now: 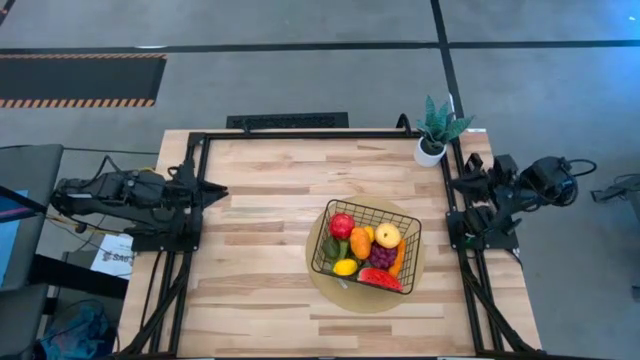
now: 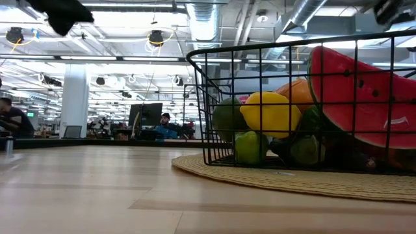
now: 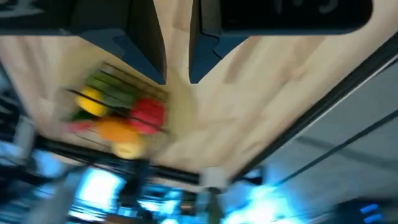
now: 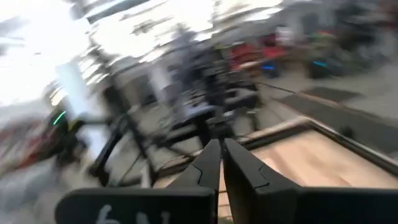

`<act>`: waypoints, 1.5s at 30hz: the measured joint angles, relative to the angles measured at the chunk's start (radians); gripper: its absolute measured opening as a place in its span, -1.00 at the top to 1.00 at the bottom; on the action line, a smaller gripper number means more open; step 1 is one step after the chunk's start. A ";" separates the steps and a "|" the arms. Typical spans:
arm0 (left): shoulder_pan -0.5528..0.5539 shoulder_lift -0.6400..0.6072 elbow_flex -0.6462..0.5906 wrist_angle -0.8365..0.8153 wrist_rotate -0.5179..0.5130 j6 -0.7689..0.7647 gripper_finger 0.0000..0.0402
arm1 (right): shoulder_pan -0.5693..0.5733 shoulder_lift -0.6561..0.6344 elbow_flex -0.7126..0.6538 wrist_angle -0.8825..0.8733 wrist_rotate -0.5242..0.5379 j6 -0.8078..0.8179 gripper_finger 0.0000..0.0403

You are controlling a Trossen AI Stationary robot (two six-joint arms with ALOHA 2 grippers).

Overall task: Build produce basket
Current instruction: Return to Home Position

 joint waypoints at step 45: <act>0.003 -0.348 -0.491 0.500 0.143 0.423 0.73 | -0.156 -0.017 -0.557 0.673 -0.217 -0.393 0.74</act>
